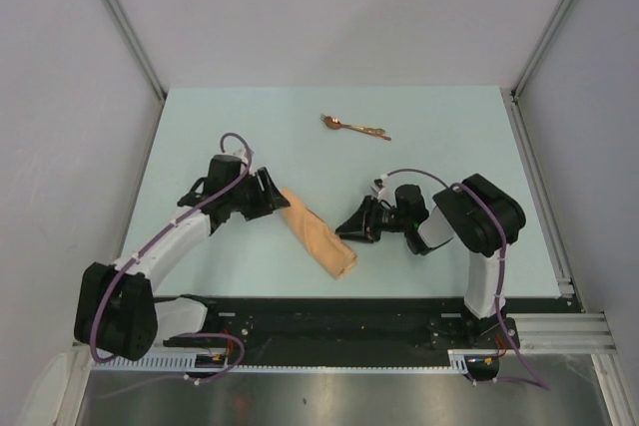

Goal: Fold the napkin into a case and place the utensils inside
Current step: Turn over the smaller rectangle-folded napkin at the center of the board.

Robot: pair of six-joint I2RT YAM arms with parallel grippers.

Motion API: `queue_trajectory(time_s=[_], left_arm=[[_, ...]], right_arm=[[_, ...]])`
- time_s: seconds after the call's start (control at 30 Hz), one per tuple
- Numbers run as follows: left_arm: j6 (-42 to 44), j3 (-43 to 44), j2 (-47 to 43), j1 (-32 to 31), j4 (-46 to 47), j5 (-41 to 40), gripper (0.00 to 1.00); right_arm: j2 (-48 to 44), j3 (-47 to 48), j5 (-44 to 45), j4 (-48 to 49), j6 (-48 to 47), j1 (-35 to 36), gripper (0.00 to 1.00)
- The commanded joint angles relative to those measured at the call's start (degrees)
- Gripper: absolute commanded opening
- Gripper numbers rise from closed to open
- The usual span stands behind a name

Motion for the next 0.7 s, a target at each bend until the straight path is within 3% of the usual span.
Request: queue_trajectory(time_s=[0.0,0.03,0.07,0.17,0.27,0.37,0.47,0.67], left_arm=[[-2.2,1.7,4.3,-3.5,6.0,0.0,0.6],[-2.2,2.5,5.2,-4.2,5.9,-0.2,0.59],[-1.9,3.0,6.3,-4.3,5.2,-0.9,0.57],[-1.7,3.7,9.2,-4.4,5.1,-2.1,0.51],[-1.5,4.5,11.0,-4.4,5.8,-2.4,0.44],[-1.1,6.1,13.7,-4.4,6.0,-2.5,0.41],[-1.2,7.5,16.7,-4.4,6.4,-2.2,0.38],[-1.2,11.1,22.7,-4.4,5.8,-1.3,0.38]], right_arm=[[-6.6,2.6,-1.0,-17.5,-14.3,-3.5,0.44],[-8.5,3.5,1.9,-22.4,-17.5,-4.2,0.45],[-10.9,7.1,4.6,-36.6,-26.8,-4.2,0.46],[-19.4,13.3,18.5,-58.1,-37.0,0.1,0.54],[-25.3,17.6,26.3,-67.3,-40.6,4.6,0.56],[-28.7,19.5,30.6,-71.5,-40.9,9.9,0.56],[-29.2,19.3,28.5,-71.0,-38.2,15.0,0.52],[-27.3,16.2,29.0,-67.4,-34.4,21.2,0.39]])
